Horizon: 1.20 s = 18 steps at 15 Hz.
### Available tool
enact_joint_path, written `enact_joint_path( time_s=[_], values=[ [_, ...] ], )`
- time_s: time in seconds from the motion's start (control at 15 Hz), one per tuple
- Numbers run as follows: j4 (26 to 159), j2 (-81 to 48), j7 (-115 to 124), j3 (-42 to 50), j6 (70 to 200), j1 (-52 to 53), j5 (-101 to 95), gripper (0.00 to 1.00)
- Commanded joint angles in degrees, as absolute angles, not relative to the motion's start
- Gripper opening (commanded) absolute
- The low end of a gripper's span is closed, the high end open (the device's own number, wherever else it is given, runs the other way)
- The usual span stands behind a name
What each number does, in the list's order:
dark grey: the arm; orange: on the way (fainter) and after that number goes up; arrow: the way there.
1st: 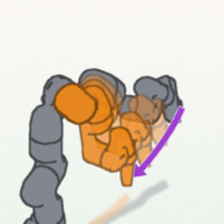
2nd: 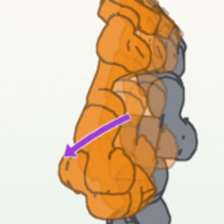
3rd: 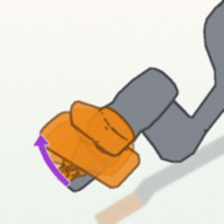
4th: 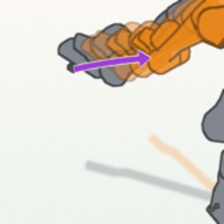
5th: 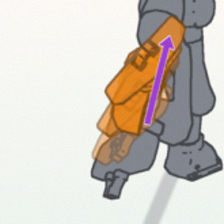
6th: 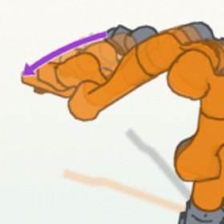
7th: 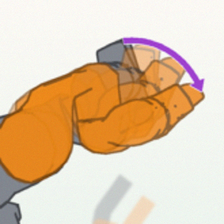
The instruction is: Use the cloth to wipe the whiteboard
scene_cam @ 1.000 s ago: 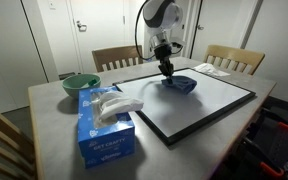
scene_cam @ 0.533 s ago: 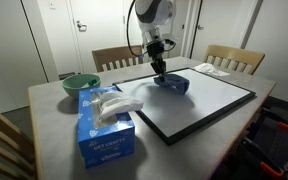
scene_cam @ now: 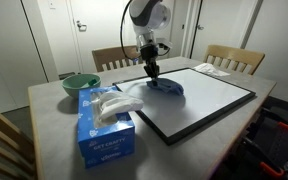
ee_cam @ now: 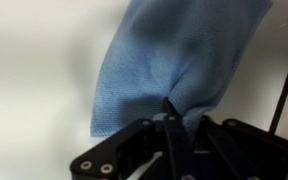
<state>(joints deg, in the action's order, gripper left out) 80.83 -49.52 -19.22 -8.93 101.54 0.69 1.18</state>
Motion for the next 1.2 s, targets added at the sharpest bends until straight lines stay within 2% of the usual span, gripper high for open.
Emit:
enact_joint_path(
  time_s=[0.0, 1.0, 1.07, 1.13],
  values=[
    [77.08, -52.21, -20.21, -9.26, 100.8, 1.64, 1.71, 0.02],
    [74.38, -54.43, -20.26, -9.23, 100.78, 4.02, 0.51, 0.02],
    [74.29, -54.54, -20.3, -9.23, 100.76, 4.03, 0.53, 0.08],
    [74.29, -54.53, -20.28, -9.23, 100.77, 4.03, 0.54, 0.08]
  ],
)
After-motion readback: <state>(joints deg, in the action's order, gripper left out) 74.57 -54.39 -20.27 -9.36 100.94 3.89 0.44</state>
